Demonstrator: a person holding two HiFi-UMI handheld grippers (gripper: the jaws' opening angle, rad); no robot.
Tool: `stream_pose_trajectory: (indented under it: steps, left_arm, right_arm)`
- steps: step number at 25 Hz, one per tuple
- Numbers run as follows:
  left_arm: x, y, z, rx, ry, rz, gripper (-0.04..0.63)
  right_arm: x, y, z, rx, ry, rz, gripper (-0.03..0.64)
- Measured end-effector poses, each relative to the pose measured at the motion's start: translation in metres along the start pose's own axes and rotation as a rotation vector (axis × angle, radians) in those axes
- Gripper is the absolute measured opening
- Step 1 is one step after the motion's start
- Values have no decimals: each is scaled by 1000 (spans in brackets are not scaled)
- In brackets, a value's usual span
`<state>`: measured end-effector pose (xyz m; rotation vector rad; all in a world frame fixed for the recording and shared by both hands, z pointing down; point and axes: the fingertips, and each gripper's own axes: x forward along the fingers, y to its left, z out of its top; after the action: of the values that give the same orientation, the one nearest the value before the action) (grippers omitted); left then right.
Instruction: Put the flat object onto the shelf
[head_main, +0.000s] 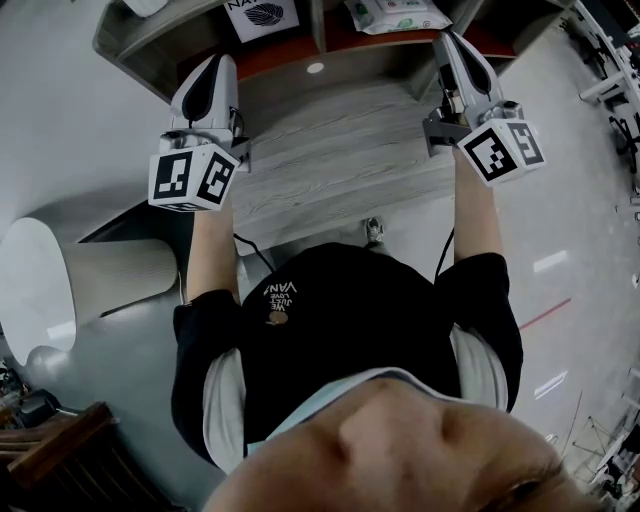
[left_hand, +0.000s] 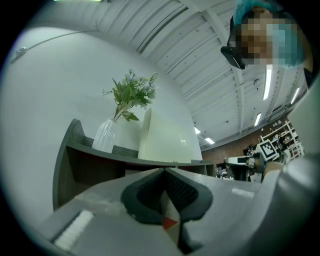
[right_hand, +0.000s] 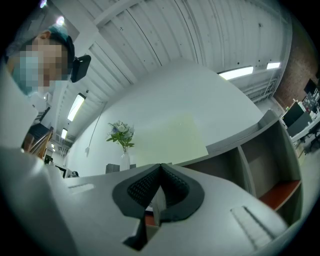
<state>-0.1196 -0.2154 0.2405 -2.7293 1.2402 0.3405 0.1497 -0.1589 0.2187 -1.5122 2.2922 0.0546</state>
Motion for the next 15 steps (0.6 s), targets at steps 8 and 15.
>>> stream_pose_trajectory:
  steps: [8,15]
  left_arm:
    - [-15,0,-34,-38,52,11,2]
    - [-23,-9,-65,-78,101,3,2]
  right_arm:
    - [-16,6,-40,76,42,-30,0]
    - [-27,8,-77,120,104,-47,-2]
